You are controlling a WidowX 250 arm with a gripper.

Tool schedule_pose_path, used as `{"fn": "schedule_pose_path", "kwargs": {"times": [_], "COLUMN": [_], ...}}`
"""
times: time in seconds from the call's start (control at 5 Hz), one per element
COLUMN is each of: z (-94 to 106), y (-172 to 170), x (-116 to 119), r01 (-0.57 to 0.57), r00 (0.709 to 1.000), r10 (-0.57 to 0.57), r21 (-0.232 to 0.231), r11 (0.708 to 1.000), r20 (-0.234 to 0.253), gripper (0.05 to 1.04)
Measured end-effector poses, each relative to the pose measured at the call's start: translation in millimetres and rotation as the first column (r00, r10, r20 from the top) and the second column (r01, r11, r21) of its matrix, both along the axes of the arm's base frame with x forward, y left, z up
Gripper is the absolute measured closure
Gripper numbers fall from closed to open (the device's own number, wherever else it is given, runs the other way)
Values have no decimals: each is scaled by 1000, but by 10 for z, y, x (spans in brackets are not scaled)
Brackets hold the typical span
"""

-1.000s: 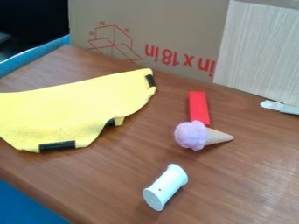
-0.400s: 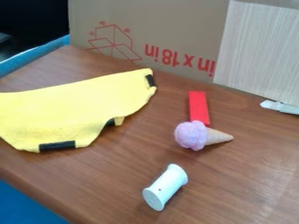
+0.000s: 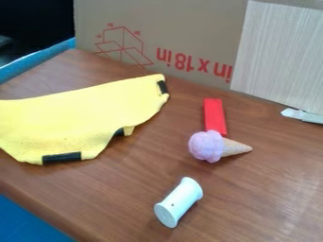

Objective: Fold the cloth from bottom left to top right

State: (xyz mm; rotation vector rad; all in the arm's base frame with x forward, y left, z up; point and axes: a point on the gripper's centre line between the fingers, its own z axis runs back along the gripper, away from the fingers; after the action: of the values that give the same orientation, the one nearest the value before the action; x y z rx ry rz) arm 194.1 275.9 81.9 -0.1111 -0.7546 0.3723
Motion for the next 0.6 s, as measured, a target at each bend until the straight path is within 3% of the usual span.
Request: {"fn": "schedule_pose_path", "kwargs": {"times": [0.2,0.4,0.6], "z": [-26,-20,110], "y": [-31,-78,-238], "x": [77,116,202], "r01": [-11,-16,-28], "r00": [1000,1000,999], "r10": [11,15,25], "r21": [4,-20,-80], "r11": [1000,1000,996], "r20": [-2,-9,-28], "gripper": [654,887,1000]}}
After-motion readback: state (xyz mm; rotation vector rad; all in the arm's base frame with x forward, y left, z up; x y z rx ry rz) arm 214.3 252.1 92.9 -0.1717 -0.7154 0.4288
